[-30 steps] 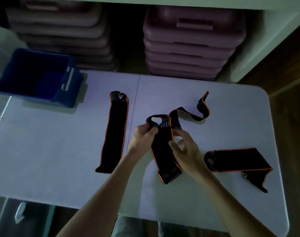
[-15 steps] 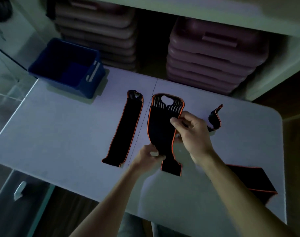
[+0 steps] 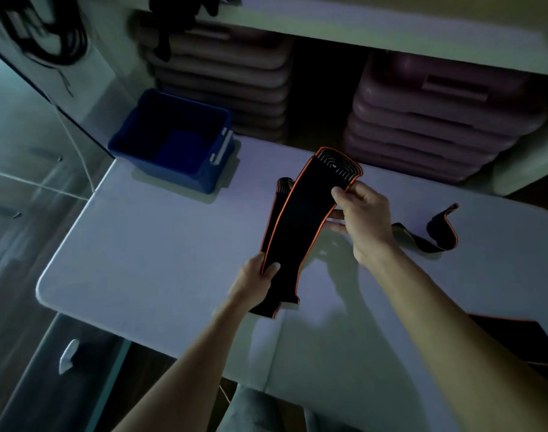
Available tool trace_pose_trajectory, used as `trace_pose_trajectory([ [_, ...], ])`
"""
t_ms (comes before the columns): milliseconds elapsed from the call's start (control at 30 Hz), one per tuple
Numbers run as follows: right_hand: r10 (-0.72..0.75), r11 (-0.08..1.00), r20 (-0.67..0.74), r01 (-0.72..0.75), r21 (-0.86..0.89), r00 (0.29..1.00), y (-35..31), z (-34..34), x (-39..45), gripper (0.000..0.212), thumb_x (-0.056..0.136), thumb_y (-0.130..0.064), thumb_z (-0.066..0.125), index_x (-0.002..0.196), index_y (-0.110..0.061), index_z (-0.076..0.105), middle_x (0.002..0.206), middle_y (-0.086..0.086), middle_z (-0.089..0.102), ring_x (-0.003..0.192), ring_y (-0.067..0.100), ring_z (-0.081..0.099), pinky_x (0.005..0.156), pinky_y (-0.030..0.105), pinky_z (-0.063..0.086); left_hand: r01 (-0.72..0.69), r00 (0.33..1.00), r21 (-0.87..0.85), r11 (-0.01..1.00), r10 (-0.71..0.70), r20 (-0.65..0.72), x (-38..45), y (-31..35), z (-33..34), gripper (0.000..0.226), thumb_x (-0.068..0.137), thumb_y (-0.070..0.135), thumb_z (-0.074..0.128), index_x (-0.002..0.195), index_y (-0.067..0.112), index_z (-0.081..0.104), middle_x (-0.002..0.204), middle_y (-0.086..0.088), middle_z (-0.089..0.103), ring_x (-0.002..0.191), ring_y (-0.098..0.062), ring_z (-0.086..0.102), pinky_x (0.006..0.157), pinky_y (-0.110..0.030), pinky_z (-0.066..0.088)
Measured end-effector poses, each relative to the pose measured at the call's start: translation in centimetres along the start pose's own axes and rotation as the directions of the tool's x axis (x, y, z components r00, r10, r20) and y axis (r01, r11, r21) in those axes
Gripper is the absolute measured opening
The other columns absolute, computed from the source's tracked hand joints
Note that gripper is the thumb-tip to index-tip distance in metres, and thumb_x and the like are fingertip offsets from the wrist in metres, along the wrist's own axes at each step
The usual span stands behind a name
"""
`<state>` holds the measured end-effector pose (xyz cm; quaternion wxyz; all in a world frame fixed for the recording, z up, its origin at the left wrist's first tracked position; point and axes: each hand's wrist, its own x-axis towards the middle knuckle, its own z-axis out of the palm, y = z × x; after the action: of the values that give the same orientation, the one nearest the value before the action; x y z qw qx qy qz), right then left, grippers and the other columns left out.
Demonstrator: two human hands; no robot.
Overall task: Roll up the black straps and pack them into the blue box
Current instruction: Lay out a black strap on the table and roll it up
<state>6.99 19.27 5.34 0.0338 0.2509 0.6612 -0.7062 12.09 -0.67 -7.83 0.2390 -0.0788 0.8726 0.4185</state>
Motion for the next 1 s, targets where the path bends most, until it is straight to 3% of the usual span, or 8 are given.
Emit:
trace_pose_trajectory([
  [133, 0.063, 0.998, -0.043, -0.064, -0.026, 0.997, 2.2, 2.2, 0.4, 0.015, 0.097, -0.012, 0.057, 0.102, -0.002, 0.066, 0.089, 0.007, 0.074, 0.081, 0.021, 0.074, 0.069, 0.038, 0.063, 0.031, 0.993, 0.109, 0.994, -0.043, 0.113, 1.5, -2.1, -0.4, 0.029, 0.098, 0.023, 0.053, 0.123, 0.008, 0.055, 0.111, -0.017, 0.069, 0.104, -0.035, 0.065, 0.087, -0.043, 0.053],
  [267, 0.083, 0.994, -0.12, -0.09, -0.058, 0.989, 4.2, 4.0, 0.7, 0.013, 0.096, -0.014, 0.058, 0.096, -0.003, 0.065, 0.097, 0.022, 0.071, 0.092, 0.034, 0.072, 0.075, 0.044, 0.062, 0.0, 0.983, 0.225, 0.974, -0.041, 0.177, 2.6, -3.3, -0.5, 0.034, 0.099, 0.024, 0.051, 0.129, 0.008, 0.052, 0.117, -0.018, 0.066, 0.108, -0.037, 0.062, 0.086, -0.04, 0.052],
  [400, 0.062, 0.991, -0.18, -0.082, -0.104, 0.982, 5.4, 5.3, 1.3, 0.03, 0.086, -0.029, 0.062, 0.092, 0.0, 0.058, 0.077, 0.013, 0.06, 0.067, 0.026, 0.059, 0.066, 0.043, 0.053, -0.042, 0.966, 0.301, 0.953, -0.037, 0.254, 3.3, -4.0, -1.2, 0.032, 0.099, 0.029, 0.049, 0.121, 0.006, 0.053, 0.116, -0.016, 0.063, 0.108, -0.035, 0.061, 0.089, -0.044, 0.053],
  [600, 0.039, 0.987, -0.187, -0.066, -0.144, 0.982, 6.6, 6.1, 2.5, 0.041, 0.077, -0.039, 0.061, 0.089, 0.0, 0.054, 0.076, 0.01, 0.056, 0.068, 0.025, 0.055, 0.066, 0.043, 0.049, -0.064, 0.942, 0.304, 0.951, -0.043, 0.333, 3.5, -4.5, -2.0, 0.025, 0.097, 0.024, 0.044, 0.112, 0.005, 0.053, 0.108, -0.018, 0.062, 0.1, -0.036, 0.062, 0.081, -0.04, 0.051],
  [667, 0.044, 0.984, -0.191, -0.075, -0.162, 0.981, 6.9, 6.2, 2.7, 0.036, 0.079, -0.037, 0.061, 0.086, -0.002, 0.055, 0.074, 0.009, 0.057, 0.067, 0.025, 0.056, 0.066, 0.051, 0.054, -0.079, 0.94, 0.317, 0.945, -0.035, 0.34, 3.4, -4.4, -2.1, 0.025, 0.097, 0.023, 0.045, 0.11, 0.003, 0.052, 0.109, -0.02, 0.061, 0.1, -0.037, 0.061, 0.083, -0.042, 0.052],
  [800, 0.048, 0.98, -0.201, -0.085, -0.18, 0.978, 7.7, 6.3, 3.0, 0.035, 0.078, -0.038, 0.06, 0.081, -0.003, 0.053, 0.071, 0.007, 0.054, 0.065, 0.023, 0.053, 0.068, 0.042, 0.05, -0.084, 0.94, 0.432, 0.898, -0.072, 0.333, 2.5, -4.0, -2.3, 0.035, 0.097, 0.031, 0.046, 0.121, 0.005, 0.046, 0.117, -0.015, 0.052, 0.106, -0.035, 0.057, 0.09, -0.047, 0.052],
  [867, 0.051, 0.975, -0.197, -0.091, -0.204, 0.979, 8.0, 6.4, 3.1, 0.034, 0.081, -0.036, 0.059, 0.08, -0.002, 0.051, 0.071, 0.008, 0.053, 0.067, 0.022, 0.052, 0.068, 0.046, 0.052, -0.112, 0.946, 0.507, 0.855, -0.064, 0.318, 2.1, -3.8, -2.4, 0.039, 0.096, 0.032, 0.049, 0.125, 0.008, 0.039, 0.118, -0.014, 0.051, 0.108, -0.034, 0.056, 0.086, -0.046, 0.051],
  [1000, 0.077, 0.959, -0.182, -0.123, -0.256, 0.98, 8.3, 6.6, 3.5, 0.027, 0.088, -0.026, 0.059, 0.079, -0.001, 0.052, 0.072, 0.008, 0.052, 0.069, 0.019, 0.052, 0.068, 0.039, 0.048, -0.052, 0.956, 0.466, 0.883, -0.091, 0.278, 1.8, -3.6, -3.0, 0.031, 0.089, 0.025, 0.055, 0.111, 0.013, 0.037, 0.108, -0.011, 0.056, 0.099, -0.034, 0.059, 0.079, -0.047, 0.053],
])
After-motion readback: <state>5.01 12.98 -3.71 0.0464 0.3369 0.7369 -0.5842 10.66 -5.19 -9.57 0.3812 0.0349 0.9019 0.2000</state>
